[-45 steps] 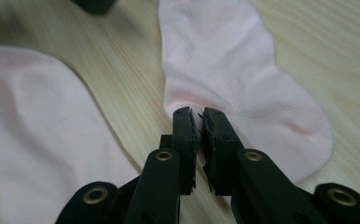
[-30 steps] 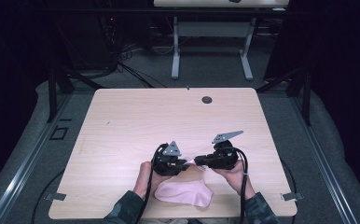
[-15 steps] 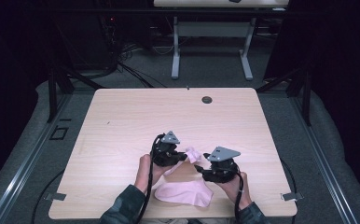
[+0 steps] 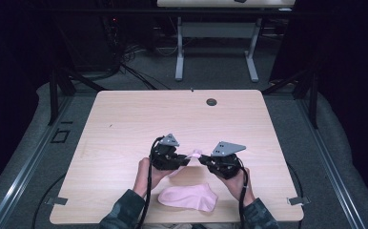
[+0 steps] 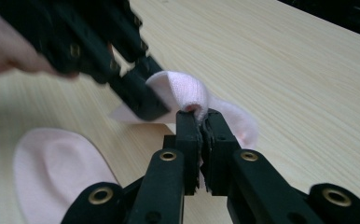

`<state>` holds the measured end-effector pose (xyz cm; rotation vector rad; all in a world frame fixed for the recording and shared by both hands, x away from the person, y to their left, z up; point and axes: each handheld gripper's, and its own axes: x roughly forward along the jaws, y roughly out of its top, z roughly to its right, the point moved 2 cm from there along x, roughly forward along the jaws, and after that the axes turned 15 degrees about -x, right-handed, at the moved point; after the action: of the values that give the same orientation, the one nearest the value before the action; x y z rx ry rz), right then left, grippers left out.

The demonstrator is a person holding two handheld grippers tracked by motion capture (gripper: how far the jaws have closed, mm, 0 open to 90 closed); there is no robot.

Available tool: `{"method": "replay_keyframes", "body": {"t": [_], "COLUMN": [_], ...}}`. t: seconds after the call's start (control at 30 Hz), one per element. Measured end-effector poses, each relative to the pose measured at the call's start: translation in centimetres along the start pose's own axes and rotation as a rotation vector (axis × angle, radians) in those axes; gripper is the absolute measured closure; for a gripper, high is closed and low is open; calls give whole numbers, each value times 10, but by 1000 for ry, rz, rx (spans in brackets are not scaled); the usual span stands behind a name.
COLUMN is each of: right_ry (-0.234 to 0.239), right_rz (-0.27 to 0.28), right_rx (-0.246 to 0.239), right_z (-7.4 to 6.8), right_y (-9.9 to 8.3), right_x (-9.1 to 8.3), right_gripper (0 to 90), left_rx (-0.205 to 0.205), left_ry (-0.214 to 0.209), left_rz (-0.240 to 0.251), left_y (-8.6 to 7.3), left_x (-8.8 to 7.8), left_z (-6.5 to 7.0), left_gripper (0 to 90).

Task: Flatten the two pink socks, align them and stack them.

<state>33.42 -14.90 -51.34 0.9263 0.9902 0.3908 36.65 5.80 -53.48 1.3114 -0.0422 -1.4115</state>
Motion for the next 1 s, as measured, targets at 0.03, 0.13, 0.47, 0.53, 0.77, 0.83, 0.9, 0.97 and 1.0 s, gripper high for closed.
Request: {"method": "replay_keyframes", "body": {"t": [0.03, 0.13, 0.47, 0.53, 0.77, 0.83, 0.9, 0.97, 1.0], "right_ry": [14, 52, 106, 117, 230, 245, 239, 202, 175], "right_rz": [-3, 2, 0, -4, -31, -69, -113, -160, -188], "right_rx": [15, 80, 190, 223, 423, 472, 507, 517, 503], "right_z": [2, 6, 8, 9, 24, 33, 42, 50, 52], "right_y": [2, 10, 11, 5, -27, -36, -45, -52, -54], "right_x": [-3, -10, -17, -19, -19, -10, 2, 15, 20], "right_gripper": [864, 866, 866, 865, 864, 861, 857, 846, 826], "left_rx": [1, 7, 10, -11, -63, -57, -63, -77, -89], "left_ry": [14, 53, 75, 48, 4, 50, 77, 110, 114], "left_rz": [-4, -6, 46, 0, -160, -150, -165, -178, -175], "left_y": [-5, -20, -33, -32, -17, -11, -7, -6, -6], "left_x": [2, 7, 0, -4, -22, -20, -11, -2, 1], "left_z": [0, -1, -4, -5, 2, -2, -9, -17, -20], "left_gripper": [681, 608, 873, 875, 840, 813, 783, 748, 738]}}
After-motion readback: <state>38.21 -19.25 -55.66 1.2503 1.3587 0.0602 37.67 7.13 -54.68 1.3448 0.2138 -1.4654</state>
